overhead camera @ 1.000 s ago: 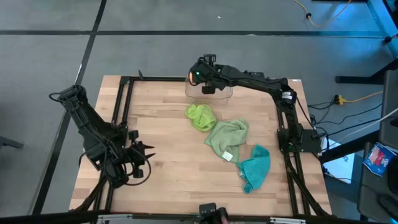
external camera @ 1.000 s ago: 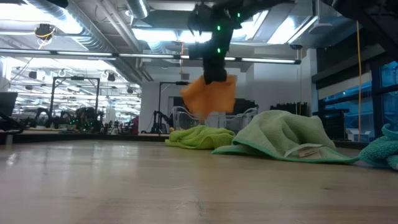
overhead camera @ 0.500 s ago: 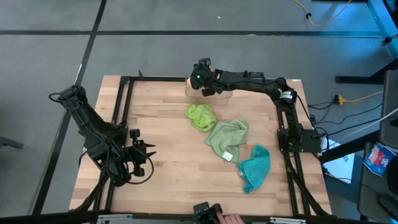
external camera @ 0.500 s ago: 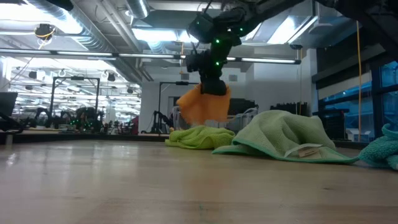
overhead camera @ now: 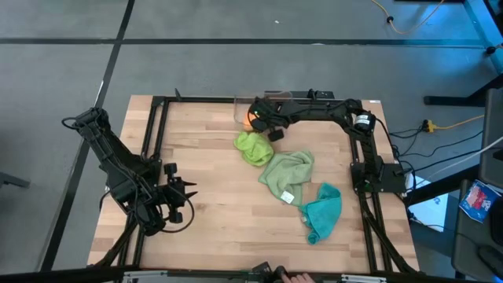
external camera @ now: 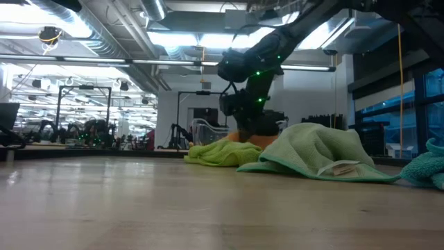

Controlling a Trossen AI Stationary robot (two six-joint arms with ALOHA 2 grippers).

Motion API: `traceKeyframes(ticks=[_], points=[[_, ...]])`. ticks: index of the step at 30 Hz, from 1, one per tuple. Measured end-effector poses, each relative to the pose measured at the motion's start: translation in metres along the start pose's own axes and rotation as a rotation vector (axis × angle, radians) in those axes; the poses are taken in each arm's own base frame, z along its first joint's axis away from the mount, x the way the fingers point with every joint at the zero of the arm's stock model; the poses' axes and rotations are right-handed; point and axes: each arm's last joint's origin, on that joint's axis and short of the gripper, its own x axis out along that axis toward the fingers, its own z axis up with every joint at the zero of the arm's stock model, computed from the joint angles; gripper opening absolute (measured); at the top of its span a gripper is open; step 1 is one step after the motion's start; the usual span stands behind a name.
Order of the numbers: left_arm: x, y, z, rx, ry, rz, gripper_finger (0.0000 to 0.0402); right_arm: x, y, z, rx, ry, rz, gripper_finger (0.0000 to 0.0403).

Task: Fold microfiber towels
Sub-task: Put the orange microfiber towel into the transparent bin

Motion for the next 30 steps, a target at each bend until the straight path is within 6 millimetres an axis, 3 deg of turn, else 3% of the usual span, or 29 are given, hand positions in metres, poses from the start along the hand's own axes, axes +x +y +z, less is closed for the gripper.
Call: traceKeyframes(ticks=[14, 24, 30], points=[[0.000, 0.000, 0.000, 0.000, 0.000, 0.000, 0.0105, -0.006, -0.005, 0.001, 0.042, 0.021, 0.016, 0.0135], [0.000, 0.000, 0.000, 0.003, 0.001, 0.002, 0.0105, -0.054, -0.044, 0.013, 0.116, -0.056, 0.075, 0.0188], [0.000, 0.000, 0.000, 0.003, 0.001, 0.001, 0.0105, -0.062, -0.037, 0.012, 0.155, -0.033, 0.184, 0.0190]])
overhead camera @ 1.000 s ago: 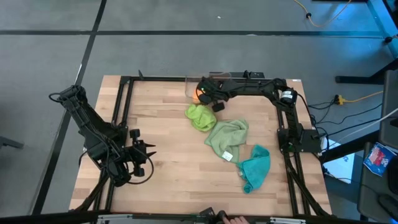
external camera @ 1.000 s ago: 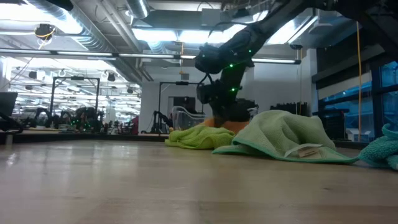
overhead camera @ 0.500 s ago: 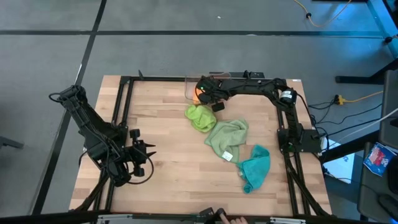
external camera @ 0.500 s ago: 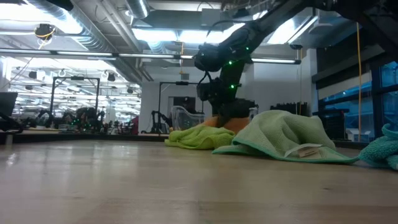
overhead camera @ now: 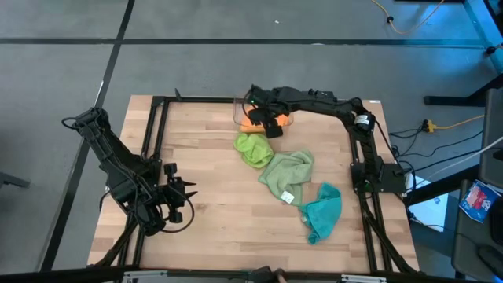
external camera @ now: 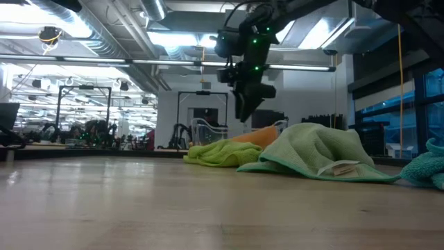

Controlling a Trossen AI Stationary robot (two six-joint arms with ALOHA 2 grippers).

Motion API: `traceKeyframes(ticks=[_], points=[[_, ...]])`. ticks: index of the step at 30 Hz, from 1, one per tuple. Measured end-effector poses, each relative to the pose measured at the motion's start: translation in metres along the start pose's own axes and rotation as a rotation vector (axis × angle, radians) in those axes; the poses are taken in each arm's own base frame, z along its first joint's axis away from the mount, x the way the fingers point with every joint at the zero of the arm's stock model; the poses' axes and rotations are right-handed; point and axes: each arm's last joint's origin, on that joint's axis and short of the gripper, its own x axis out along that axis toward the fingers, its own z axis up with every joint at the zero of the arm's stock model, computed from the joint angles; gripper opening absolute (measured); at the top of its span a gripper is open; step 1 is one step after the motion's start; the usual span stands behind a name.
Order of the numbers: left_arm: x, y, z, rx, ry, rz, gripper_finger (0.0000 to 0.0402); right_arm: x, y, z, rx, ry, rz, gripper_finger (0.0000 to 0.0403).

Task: Fold microfiber towels
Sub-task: Put the orange microfiber towel into the transparent bin

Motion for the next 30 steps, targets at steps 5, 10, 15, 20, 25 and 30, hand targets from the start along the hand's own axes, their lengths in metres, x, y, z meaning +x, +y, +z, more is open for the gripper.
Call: traceKeyframes(ticks=[5, 10, 15, 20, 25, 30], points=[[0.000, 0.000, 0.000, -0.001, 0.000, 0.000, 0.0105, 0.000, -0.004, 0.001, 0.031, -0.022, -0.020, 0.0190], [0.000, 0.000, 0.000, -0.003, 0.000, 0.000, 0.0105, 0.005, -0.034, -0.016, 0.206, -0.117, -0.042, 0.0190], [0.000, 0.000, 0.000, -0.003, -0.001, 0.000, 0.0105, 0.014, -0.055, -0.041, 0.506, -0.163, 0.060, 0.0186], [0.003, 0.002, 0.001, -0.008, 0.002, 0.021, 0.0105, 0.016, -0.061, -0.048, 0.773, -0.186, 0.135, 0.0163], [0.009, 0.008, 0.004, -0.022, 0.018, 0.055, 0.0105, 0.018, -0.056, -0.042, 0.945, -0.189, 0.208, 0.0134], [0.014, 0.013, 0.005, -0.032, 0.035, 0.086, 0.0105, 0.044, -0.051, -0.044, 1.032, -0.097, 0.236, 0.0102]])
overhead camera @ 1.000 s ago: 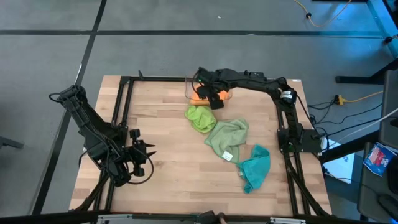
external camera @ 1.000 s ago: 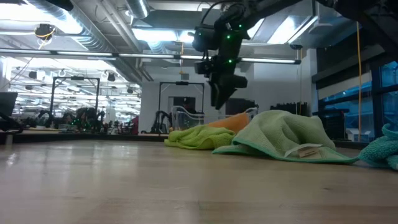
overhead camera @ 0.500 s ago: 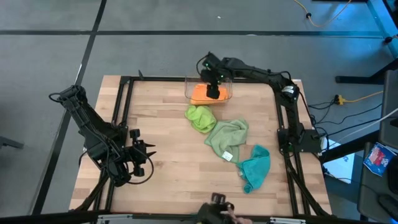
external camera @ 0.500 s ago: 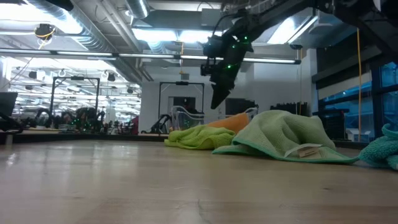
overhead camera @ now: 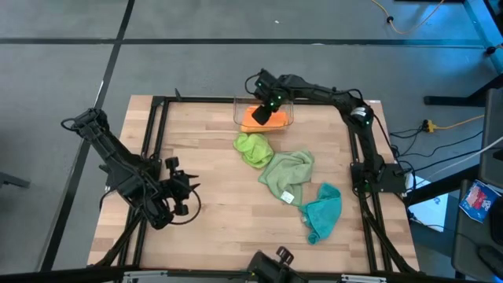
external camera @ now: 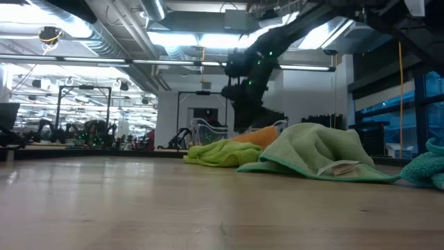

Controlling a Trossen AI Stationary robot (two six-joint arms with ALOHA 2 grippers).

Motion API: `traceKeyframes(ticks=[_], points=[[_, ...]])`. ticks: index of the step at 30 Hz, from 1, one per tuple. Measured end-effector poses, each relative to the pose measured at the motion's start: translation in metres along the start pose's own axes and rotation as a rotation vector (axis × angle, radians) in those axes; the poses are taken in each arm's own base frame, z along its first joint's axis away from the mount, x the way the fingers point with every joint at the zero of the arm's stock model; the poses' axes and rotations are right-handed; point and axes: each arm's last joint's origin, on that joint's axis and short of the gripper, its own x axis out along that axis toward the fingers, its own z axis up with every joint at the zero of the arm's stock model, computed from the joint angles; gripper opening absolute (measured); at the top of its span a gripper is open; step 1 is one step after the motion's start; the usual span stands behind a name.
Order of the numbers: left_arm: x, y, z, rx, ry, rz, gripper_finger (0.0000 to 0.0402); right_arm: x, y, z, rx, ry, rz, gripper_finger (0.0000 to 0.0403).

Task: Fold microfiber towels
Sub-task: Put the orange microfiber towel into the transparent bin

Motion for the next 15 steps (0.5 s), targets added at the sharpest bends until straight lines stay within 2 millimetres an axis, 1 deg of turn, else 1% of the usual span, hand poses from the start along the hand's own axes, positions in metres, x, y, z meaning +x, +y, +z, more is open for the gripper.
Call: traceKeyframes(ticks=[2, 5, 8, 11, 15], points=[[0.002, 0.001, 0.001, -0.007, 0.004, 0.008, 0.0105, 0.009, -0.005, 0.003, 0.039, 0.015, -0.006, 0.0089], [0.004, 0.003, 0.002, -0.013, 0.010, 0.020, 0.0105, 0.018, -0.006, 0.010, 0.084, 0.060, -0.007, 0.0071], [0.006, 0.005, 0.002, -0.008, 0.021, 0.037, 0.0105, 0.019, -0.005, 0.018, 0.087, 0.124, -0.017, 0.0058], [0.008, 0.007, 0.002, -0.007, 0.030, 0.050, 0.0105, 0.023, -0.005, 0.018, 0.085, 0.211, -0.030, 0.0050], [0.009, 0.008, 0.002, -0.009, 0.047, 0.041, 0.0105, 0.037, -0.003, 0.015, 0.083, 0.270, -0.039, 0.0047]])
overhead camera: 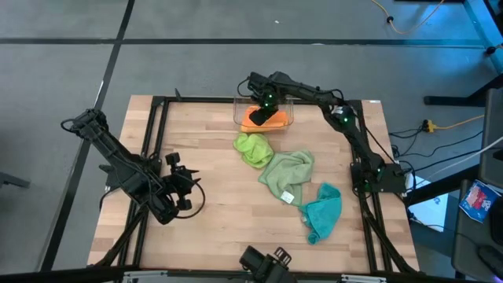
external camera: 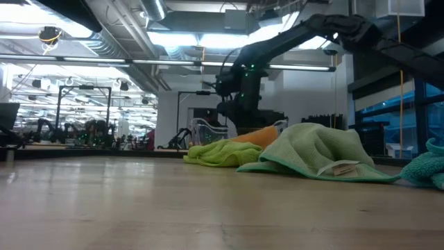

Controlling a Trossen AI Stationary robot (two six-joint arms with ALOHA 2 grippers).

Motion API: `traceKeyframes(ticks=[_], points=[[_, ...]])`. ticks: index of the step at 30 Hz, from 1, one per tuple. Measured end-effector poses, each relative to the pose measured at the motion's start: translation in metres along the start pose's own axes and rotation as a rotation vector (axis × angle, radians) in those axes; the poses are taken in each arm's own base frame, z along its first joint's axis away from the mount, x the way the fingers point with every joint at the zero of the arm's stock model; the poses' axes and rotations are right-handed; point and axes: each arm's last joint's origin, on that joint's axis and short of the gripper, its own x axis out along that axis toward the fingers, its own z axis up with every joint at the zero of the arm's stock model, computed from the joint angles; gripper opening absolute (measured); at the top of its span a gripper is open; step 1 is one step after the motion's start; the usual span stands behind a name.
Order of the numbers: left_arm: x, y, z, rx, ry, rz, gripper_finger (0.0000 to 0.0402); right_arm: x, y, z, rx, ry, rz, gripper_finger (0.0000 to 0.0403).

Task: Fold microfiber towels
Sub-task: Put the orange microfiber towel into the transparent bin

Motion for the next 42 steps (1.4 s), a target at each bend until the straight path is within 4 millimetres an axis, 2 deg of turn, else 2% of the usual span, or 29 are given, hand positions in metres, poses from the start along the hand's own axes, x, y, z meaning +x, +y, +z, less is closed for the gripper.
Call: traceKeyframes(ticks=[5, 10, 16, 23, 29, 35, 42], points=[[0.000, 0.000, 0.000, -0.001, 0.010, -0.011, 0.0105, 0.029, 0.004, 0.002, -0.010, 0.046, -0.014, 0.0047], [0.000, -0.001, 0.000, -0.009, 0.009, -0.015, 0.0105, 0.013, 0.007, 0.011, -0.030, -0.048, 0.002, 0.0047], [0.000, -0.001, 0.000, -0.018, 0.008, -0.018, 0.0105, 0.016, -0.004, 0.012, -0.023, -0.035, 0.000, 0.0047], [0.000, -0.001, 0.000, -0.020, 0.007, -0.019, 0.0105, 0.023, -0.006, 0.004, -0.046, 0.065, 0.015, 0.0047], [0.000, -0.001, 0.000, -0.020, 0.007, -0.018, 0.0105, 0.023, -0.015, 0.014, -0.024, -0.020, 0.030, 0.0047], [0.000, -0.001, 0.000, -0.019, 0.007, -0.018, 0.0105, 0.027, -0.018, 0.015, 0.007, -0.010, 0.074, 0.0045], [0.000, -0.001, 0.000, -0.018, 0.007, -0.017, 0.0105, 0.027, -0.031, 0.021, 0.019, -0.054, 0.089, 0.0045]])
